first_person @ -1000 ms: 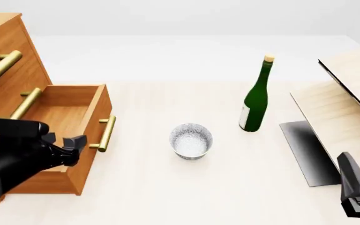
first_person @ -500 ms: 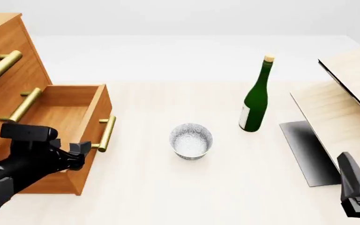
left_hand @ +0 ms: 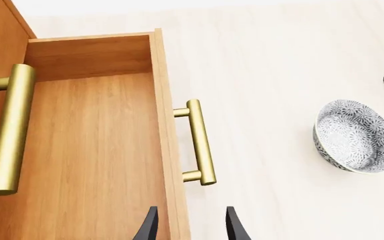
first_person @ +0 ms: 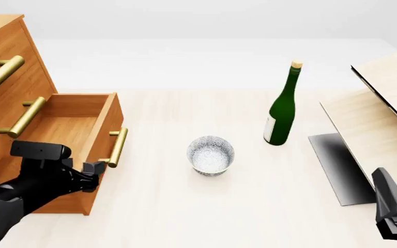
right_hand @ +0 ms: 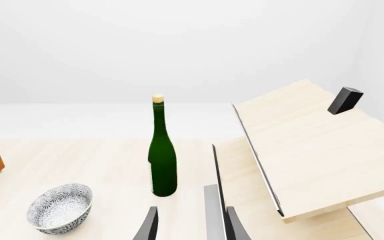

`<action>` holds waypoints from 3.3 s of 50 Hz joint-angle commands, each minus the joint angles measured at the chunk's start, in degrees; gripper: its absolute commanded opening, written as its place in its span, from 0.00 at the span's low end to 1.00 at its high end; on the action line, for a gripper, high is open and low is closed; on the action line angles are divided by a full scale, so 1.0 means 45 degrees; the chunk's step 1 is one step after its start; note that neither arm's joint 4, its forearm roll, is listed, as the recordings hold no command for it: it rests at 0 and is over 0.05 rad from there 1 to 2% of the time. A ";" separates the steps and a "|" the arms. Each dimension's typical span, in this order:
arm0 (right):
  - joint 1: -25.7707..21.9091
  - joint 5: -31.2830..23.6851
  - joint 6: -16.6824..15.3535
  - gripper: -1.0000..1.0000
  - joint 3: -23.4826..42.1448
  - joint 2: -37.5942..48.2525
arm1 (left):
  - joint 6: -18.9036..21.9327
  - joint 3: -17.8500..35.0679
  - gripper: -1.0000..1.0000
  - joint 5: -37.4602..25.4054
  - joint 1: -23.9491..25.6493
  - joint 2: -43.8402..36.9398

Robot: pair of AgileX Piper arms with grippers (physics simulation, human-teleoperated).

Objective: Put the bowl in the bottom drawer of the cabinet and close it.

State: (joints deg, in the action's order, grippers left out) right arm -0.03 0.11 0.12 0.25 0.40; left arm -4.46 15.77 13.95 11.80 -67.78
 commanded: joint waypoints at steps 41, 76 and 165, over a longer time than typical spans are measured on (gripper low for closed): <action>0.0001 0.0000 0.0001 1.00 0.0000 0.0000 | -0.0030 -0.0349 1.00 0.0578 0.1073 -0.0569; 0.0001 0.0000 0.0000 1.00 0.0000 -0.0001 | -0.0061 -0.0215 1.00 0.0648 0.2074 -0.0619; -0.0001 0.0000 0.0000 1.00 0.0000 -0.0001 | 0.1055 0.0014 1.00 -0.1889 0.2834 0.4022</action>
State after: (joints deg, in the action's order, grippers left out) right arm -0.03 0.11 0.12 0.25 0.40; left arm 0.35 15.89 7.01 24.29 -52.41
